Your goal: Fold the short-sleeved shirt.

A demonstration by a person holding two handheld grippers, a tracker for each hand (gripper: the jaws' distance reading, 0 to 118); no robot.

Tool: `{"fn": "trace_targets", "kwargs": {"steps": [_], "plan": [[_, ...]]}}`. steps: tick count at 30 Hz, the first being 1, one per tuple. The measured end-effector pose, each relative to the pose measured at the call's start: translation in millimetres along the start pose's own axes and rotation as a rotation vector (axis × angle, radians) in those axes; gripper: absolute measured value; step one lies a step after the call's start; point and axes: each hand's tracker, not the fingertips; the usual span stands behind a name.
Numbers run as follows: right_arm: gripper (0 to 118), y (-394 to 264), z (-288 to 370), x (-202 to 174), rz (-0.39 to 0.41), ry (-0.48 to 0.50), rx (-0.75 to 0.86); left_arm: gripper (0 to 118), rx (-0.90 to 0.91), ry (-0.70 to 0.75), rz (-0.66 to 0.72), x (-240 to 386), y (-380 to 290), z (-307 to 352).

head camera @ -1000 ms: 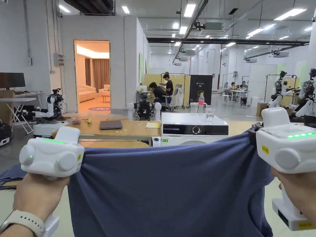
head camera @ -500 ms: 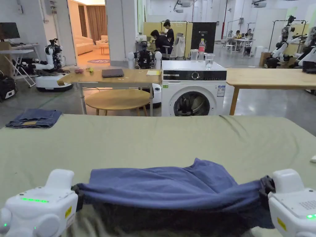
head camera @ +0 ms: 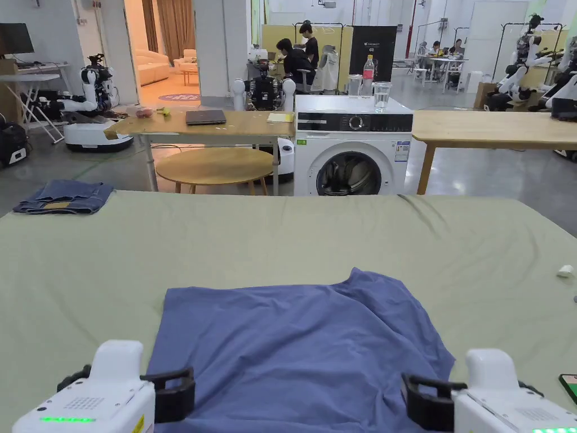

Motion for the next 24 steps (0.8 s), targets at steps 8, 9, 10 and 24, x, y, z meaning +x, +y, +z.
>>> {"fn": "trace_targets", "kwargs": {"steps": [8, 9, 10, 24], "plan": [[0, 13.3, 8.8, -46.6, 0.093, -0.075, 0.107, 0, 0.04, 0.021, -0.073, 22.1, 10.6, 14.1], [0, 14.5, 8.2, -41.3, 0.079, -0.036, 0.101, 0, 0.017, 0.032, -0.071, 17.0, 7.4, 11.2], [0, 14.6, 6.6, -38.8, 0.063, 0.014, 0.069, 0, -0.001, -0.005, -0.066, 15.6, 4.8, 13.7], [0, -31.3, -16.2, -3.4, 0.082, -0.062, -0.072, 117, -0.332, -0.097, 0.094, -73.6, -84.3, -21.9]]}}
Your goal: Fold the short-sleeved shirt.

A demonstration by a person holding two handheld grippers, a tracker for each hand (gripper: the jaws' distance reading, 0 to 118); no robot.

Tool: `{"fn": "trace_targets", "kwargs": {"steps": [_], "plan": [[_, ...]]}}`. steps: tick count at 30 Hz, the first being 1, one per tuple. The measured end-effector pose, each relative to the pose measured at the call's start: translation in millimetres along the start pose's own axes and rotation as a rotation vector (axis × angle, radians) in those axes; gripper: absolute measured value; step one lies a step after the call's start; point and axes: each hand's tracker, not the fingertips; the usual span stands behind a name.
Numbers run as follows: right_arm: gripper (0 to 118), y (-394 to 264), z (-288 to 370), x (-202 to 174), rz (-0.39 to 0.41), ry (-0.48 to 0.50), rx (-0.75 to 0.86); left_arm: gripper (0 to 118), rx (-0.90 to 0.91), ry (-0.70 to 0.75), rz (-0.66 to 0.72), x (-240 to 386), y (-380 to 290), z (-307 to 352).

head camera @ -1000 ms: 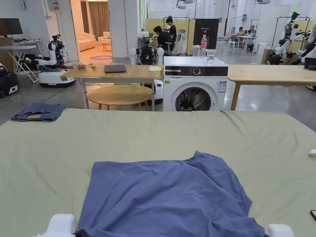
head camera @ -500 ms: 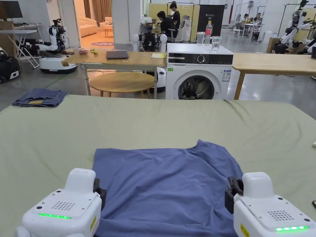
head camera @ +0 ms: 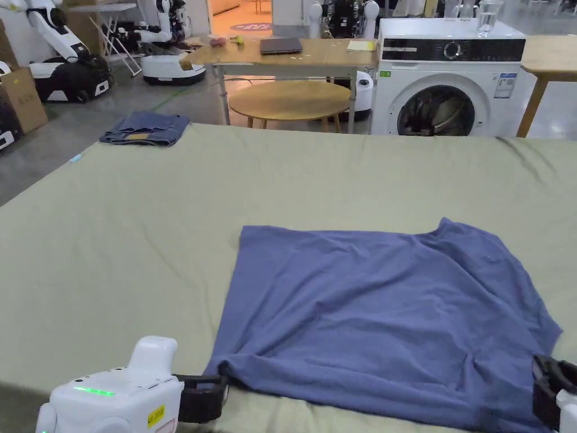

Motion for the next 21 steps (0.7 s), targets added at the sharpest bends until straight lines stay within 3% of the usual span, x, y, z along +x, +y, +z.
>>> {"fn": "trace_targets", "kwargs": {"steps": [3, 4, 5, 6, 10, 11, 13, 14, 16, 19, 21], "plan": [[0, -3.9, -6.2, 11.3, -0.013, -0.024, -0.022, 113, -0.054, 0.011, 0.018, 6.8, 6.7, -20.6], [0, -5.0, -5.7, 12.6, -0.014, -0.037, -0.029, 98, -0.056, 0.015, 0.016, 9.7, 8.5, -27.2], [0, -6.5, -6.1, 16.7, -0.014, -0.05, -0.033, 65, -0.07, 0.017, 0.023, 11.9, 10.8, -32.4], [0, -8.0, -6.9, 22.4, -0.017, -0.062, -0.045, 4, -0.088, 0.025, 0.033, 9.7, 14.7, -40.4], [1, -17.4, -5.5, 47.9, -0.041, -0.106, -0.094, 0, -0.087, 0.04, 0.017, 20.2, 22.2, -47.9], [10, -20.4, -5.5, 54.2, -0.044, -0.111, -0.104, 0, -0.081, 0.04, 0.015, 21.8, 23.9, -46.9], [91, -29.6, -3.7, 65.9, -0.042, -0.108, -0.114, 0, -0.066, 0.038, 0.015, 23.1, 28.2, -43.4], [118, -34.1, -5.8, 67.7, -0.04, -0.105, -0.121, 0, -0.059, 0.041, 0.012, 33.2, 33.2, -27.3], [118, -45.9, -8.6, 70.8, 0.025, -0.115, -0.143, 0, -0.05, 0.039, 0.006, 37.6, 37.9, -20.9], [117, -58.6, -29.7, 71.2, 0.037, -0.106, -0.198, 0, -0.043, 0.042, -0.017, 43.9, 43.0, -12.6], [113, -67.0, -41.2, 78.0, -0.01, -0.029, -0.236, 0, -0.044, 0.043, -0.023, 47.0, 44.9, -10.2]]}}
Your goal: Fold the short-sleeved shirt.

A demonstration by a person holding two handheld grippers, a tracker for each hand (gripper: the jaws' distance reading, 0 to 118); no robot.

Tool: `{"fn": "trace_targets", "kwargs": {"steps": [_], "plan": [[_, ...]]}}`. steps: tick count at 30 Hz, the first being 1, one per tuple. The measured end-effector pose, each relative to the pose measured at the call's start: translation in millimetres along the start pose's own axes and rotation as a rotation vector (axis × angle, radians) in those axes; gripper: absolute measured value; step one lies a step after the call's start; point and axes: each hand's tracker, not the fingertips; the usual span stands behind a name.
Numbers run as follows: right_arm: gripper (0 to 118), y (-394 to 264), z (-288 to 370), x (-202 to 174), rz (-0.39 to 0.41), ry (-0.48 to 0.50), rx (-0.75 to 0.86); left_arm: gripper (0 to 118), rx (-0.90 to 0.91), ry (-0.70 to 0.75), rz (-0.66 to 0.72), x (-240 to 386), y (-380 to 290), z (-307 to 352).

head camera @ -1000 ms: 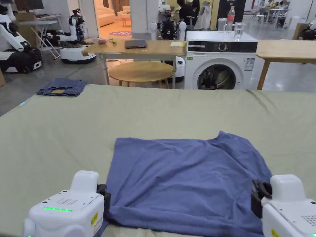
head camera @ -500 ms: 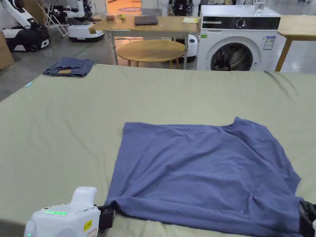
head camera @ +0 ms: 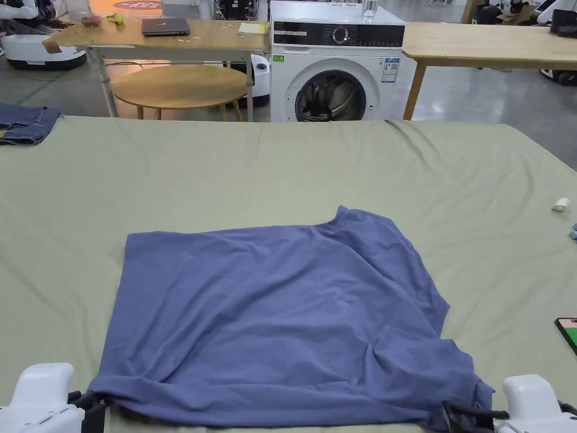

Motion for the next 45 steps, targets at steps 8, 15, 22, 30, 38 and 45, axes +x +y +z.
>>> {"fn": "trace_targets", "kwargs": {"steps": [8, 15, 22, 30, 38, 45], "plan": [[7, 21.3, 29.1, -5.8, -0.106, 0.039, 0.177, 0, -0.025, 0.008, -0.021, 4.1, 9.2, 26.1], [6, 113.5, 39.1, -7.6, -0.108, 0.027, 0.276, 0, 0.055, 0.018, -0.062, 5.8, 76.3, 38.9], [6, 187.0, -71.5, -10.3, -0.036, -0.064, 0.121, 0, -0.133, -0.008, 0.039, -27.6, 145.8, -82.3], [10, 174.1, -146.4, -5.0, 0.009, -0.068, 0.012, 25, -0.229, 0.034, 0.075, -24.8, 145.6, -134.1], [107, 149.9, -39.0, -37.1, 0.0, 0.006, 0.243, 93, 0.293, 0.09, 0.041, 23.9, 95.0, -23.2], [0, 102.8, 45.5, -87.5, -0.11, 0.052, 0.459, 18, 0.521, 0.139, -0.052, 53.8, 33.5, 21.1]]}}
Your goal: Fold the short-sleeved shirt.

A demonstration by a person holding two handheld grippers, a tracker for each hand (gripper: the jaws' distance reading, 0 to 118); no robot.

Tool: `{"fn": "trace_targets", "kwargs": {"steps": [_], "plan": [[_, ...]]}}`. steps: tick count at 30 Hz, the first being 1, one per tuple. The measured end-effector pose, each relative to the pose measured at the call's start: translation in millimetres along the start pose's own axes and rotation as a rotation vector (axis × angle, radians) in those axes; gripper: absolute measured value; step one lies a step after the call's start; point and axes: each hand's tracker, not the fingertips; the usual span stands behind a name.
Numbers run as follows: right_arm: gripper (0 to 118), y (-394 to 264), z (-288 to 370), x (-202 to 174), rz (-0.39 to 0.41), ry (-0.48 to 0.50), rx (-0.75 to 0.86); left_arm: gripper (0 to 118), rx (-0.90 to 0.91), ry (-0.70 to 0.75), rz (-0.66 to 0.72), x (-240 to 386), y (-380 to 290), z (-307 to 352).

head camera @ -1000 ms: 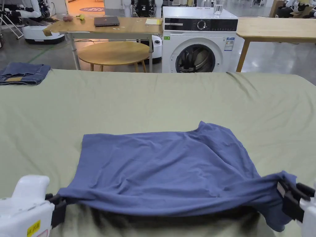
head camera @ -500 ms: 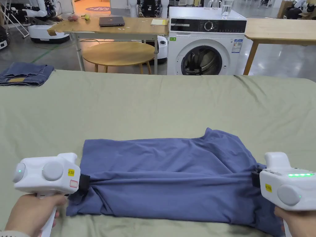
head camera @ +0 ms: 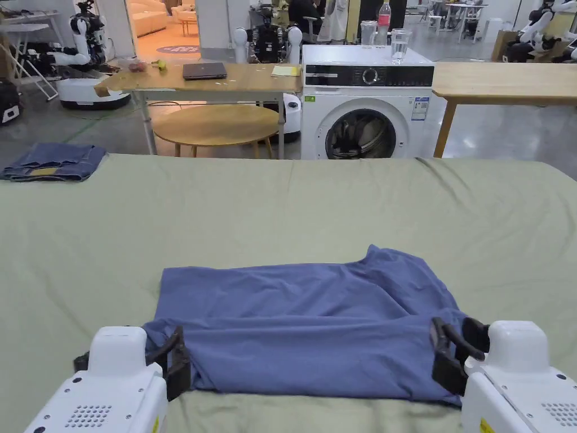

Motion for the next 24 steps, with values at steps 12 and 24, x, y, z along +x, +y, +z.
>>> {"fn": "trace_targets", "kwargs": {"steps": [12, 24], "plan": [[0, -13.4, 18.4, 13.3, 0.011, -0.015, -0.069, 0, -0.288, 0.051, 0.12, -52.0, -41.3, -5.8], [0, -26.5, -17.0, 44.6, 0.035, -0.101, -0.16, 117, -0.433, 0.03, 0.059, -44.1, -45.9, -127.6]]}}
